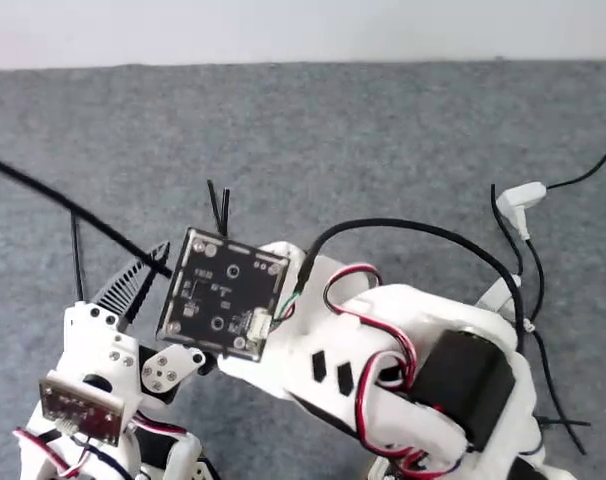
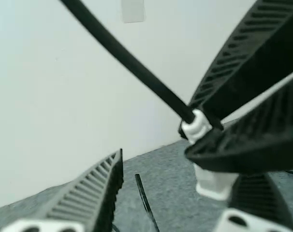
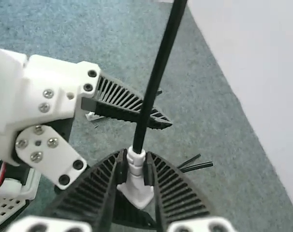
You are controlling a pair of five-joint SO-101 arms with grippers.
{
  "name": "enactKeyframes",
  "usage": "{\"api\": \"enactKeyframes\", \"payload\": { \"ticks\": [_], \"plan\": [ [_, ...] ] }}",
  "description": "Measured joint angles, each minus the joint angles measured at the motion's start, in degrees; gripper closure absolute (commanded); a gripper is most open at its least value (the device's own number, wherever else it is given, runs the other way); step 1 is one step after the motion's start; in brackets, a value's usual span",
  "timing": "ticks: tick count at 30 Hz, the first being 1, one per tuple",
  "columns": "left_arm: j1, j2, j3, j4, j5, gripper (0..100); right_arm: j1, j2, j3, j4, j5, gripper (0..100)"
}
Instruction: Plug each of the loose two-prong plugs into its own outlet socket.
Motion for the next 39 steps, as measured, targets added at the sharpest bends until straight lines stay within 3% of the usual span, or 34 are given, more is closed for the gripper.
{"api": "enactKeyframes", "payload": {
  "ticks": [8, 29, 39],
  "plan": [
    [-5.80, 0.00, 0.09, 0.09, 0.00, 65, 0.00, -2.90, -0.18, 4.31, -0.09, 99.0],
    [-7.47, 0.09, 0.35, 0.18, 0.00, 65, 0.00, -6.24, 5.10, 4.57, -2.02, 99.0],
    [-24.09, 0.35, 5.98, -7.65, -2.11, 65, -0.44, 0.26, 6.59, 0.35, -2.90, 99.0]
  ]
}}
